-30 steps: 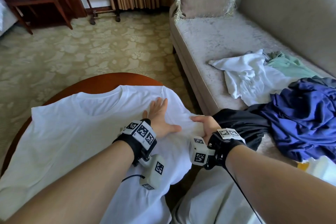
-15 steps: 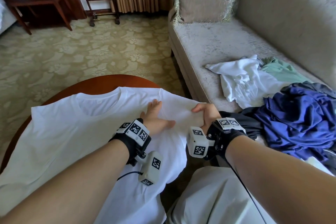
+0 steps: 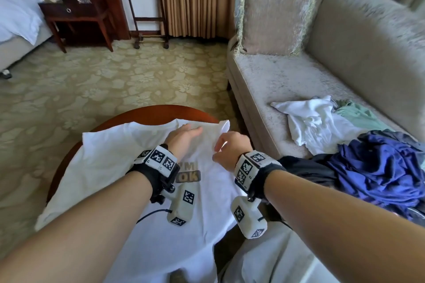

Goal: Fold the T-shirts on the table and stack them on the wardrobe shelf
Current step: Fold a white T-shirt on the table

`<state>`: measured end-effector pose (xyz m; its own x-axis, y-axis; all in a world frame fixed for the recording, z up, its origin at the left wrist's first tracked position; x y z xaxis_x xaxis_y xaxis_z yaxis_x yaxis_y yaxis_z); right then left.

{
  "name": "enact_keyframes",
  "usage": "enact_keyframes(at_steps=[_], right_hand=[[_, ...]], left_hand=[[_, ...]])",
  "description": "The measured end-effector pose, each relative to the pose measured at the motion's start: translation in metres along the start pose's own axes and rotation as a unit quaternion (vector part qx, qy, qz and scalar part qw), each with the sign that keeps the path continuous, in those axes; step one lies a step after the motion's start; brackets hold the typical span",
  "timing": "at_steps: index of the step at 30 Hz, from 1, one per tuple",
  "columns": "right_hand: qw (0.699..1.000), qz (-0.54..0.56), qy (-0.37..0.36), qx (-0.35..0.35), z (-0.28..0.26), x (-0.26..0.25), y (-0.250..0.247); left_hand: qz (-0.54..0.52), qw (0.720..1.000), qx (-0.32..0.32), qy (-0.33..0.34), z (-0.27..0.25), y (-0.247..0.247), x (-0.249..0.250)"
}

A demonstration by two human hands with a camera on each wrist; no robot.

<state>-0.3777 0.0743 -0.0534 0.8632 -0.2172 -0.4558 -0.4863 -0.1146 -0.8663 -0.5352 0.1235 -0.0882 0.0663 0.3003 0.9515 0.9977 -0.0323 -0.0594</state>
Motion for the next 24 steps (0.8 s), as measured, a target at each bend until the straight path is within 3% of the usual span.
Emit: enact_keyframes(at_steps=[3,5,12,19,24], right_hand=[[0.994,-0.025,-0.031,-0.097,-0.008,-0.016,0.031],[0.993,-0.05,-0.021,-0.108,0.0,-0.019,0.038],[0.994,0.005,0.105,-0.024,0.042,-0.002,0.019],[0.978,0.035,0.202,0.03,0.082,0.003,0.025],[0.956,0.048,0.279,0.083,0.112,0.001,0.046]], left_hand=[[-0.042,0.998,0.042,-0.026,-0.001,-0.035,-0.001],[-0.033,0.998,0.058,-0.014,-0.004,-0.061,0.001],[0.041,0.981,0.192,0.007,0.003,-0.162,-0.003],[0.153,0.934,0.322,-0.035,0.034,-0.249,-0.013],[0.193,0.932,0.289,-0.106,0.058,-0.279,-0.034]])
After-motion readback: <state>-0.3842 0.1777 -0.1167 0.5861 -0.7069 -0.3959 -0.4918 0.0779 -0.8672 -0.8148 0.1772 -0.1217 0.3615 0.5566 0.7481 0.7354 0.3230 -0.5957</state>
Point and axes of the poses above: each hand's wrist, its own z-axis towards the middle knuckle, its own y-axis out of the palm, x = y × z, the point moved 6 cm from there along z, towards the middle knuckle, and after that the axes turned 9 degrees about -z, right-handed, at the moved point
